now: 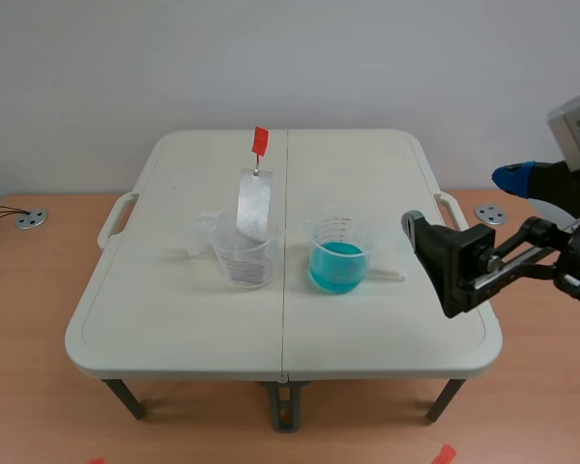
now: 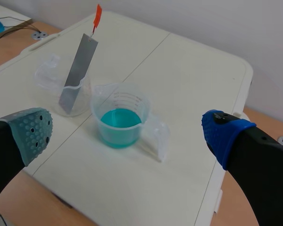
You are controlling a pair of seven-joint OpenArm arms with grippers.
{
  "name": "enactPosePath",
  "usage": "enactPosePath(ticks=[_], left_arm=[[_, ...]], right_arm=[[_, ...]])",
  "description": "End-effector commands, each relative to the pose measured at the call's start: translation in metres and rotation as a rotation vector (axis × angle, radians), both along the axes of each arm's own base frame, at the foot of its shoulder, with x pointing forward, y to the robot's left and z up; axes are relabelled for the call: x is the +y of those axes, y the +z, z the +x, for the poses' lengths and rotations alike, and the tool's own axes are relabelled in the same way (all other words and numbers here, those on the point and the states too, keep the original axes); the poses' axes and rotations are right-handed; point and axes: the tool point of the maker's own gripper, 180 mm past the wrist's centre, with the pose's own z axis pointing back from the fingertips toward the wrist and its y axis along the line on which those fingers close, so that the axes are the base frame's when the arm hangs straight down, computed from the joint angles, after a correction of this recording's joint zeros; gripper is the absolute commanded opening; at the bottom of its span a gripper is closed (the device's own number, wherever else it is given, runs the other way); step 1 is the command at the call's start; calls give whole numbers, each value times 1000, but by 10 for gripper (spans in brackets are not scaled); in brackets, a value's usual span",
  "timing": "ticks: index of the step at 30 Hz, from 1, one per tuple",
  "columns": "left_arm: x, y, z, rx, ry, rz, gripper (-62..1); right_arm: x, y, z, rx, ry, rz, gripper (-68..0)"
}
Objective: Hold the metal plate by the orange handle, dip it into the blue solution, take it out and point at it, then put the plate back in the beaker on the left.
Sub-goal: 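Lift the metal plate out of the left beaker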
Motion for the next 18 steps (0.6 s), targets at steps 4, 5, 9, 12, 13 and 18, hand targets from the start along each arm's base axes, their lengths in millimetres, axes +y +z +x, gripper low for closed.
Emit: enactPosePath(ticks=[4, 5, 9, 12, 13, 18], left_arm=[[-10, -17, -22, 58, 11, -24, -578], [-12, -21, -27, 74, 19, -28, -578], [-20, -39, -51, 162, 44, -43, -578], [-31, -48, -65, 205, 40, -68, -578], [-35, -49, -68, 213, 34, -75, -578], [-54, -52, -77, 238, -4, -108, -578]], right_arm=[[7, 10, 19, -39, 8, 30, -12], [8, 10, 23, -41, 12, 33, -12], [18, 7, 36, -44, 37, 39, -12], [27, 6, 46, -41, 55, 60, -12], [29, 5, 49, -41, 58, 66, -12], [44, 2, 63, -32, 78, 107, -12]])
